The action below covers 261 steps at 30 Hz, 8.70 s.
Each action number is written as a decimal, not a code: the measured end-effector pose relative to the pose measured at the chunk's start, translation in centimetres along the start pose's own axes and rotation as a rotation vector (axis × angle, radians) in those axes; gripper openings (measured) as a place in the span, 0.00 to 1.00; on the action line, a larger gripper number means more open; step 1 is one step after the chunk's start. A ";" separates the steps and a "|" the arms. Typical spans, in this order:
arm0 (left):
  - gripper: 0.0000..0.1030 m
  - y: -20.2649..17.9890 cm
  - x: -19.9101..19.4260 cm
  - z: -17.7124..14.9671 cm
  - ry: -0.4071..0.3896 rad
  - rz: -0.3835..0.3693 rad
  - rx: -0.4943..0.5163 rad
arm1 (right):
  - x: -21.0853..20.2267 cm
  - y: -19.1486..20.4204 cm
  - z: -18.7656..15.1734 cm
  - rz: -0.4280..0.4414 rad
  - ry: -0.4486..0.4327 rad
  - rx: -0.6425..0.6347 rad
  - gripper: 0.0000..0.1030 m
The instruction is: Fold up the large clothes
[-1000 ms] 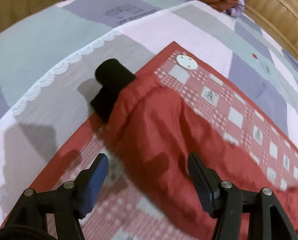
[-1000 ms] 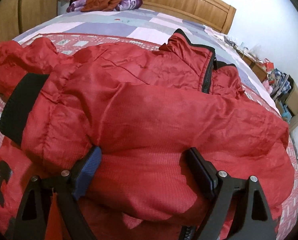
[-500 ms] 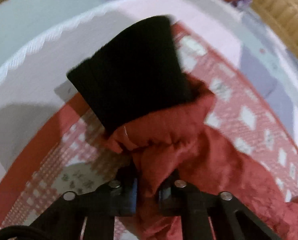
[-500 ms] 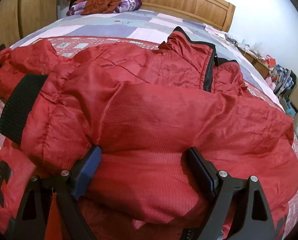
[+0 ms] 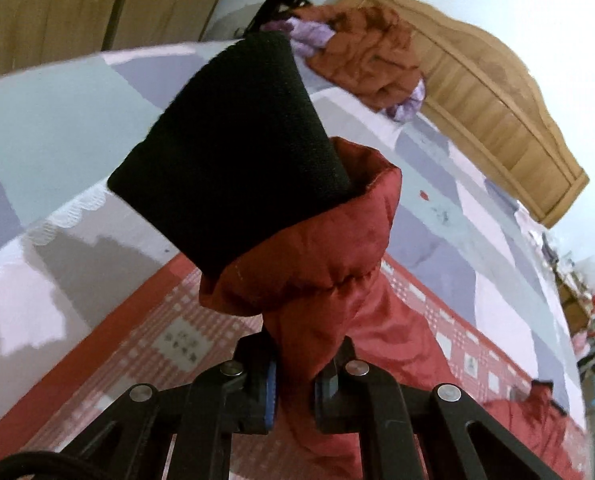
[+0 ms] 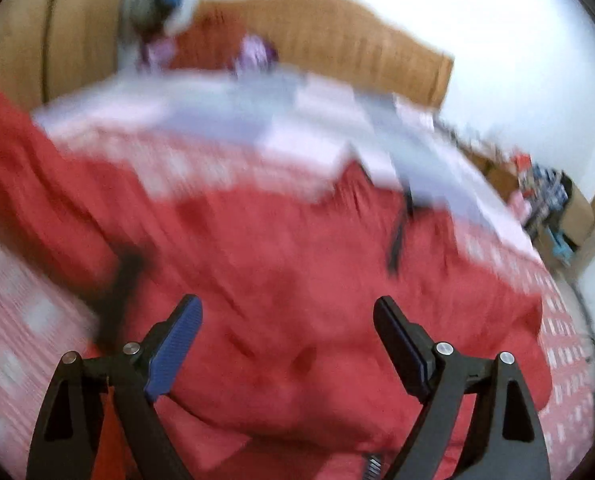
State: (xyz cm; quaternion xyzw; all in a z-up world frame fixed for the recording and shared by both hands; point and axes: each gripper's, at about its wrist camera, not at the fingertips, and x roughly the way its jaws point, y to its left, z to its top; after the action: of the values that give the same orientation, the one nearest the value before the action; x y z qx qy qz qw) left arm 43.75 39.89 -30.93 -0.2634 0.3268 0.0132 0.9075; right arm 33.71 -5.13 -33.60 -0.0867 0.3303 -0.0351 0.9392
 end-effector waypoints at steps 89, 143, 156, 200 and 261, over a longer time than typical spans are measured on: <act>0.66 -32.8 10.7 -19.8 0.299 0.116 0.579 | 3.1 -23.9 -5.2 -0.067 0.334 0.102 0.89; 0.78 -37.5 6.9 -25.0 0.285 -0.119 0.648 | 1.1 -21.0 -2.5 0.093 0.123 0.072 0.96; 0.78 -36.0 7.4 -27.0 0.330 -0.107 0.712 | 9.5 -27.4 -0.5 0.164 0.313 0.255 0.83; 0.78 -29.3 2.9 -28.3 0.279 -0.249 0.612 | 13.3 -3.4 9.7 0.663 0.349 -0.009 0.90; 0.85 -16.7 -18.1 -38.7 0.403 0.151 0.712 | -24.5 -25.3 -29.1 0.028 0.406 0.244 0.71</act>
State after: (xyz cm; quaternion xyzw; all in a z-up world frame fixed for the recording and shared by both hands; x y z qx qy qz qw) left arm 10.13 9.31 -37.32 0.0944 0.5005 -0.0862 0.8563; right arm -3.80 -31.01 -36.13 0.0408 0.5068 -0.0782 0.8575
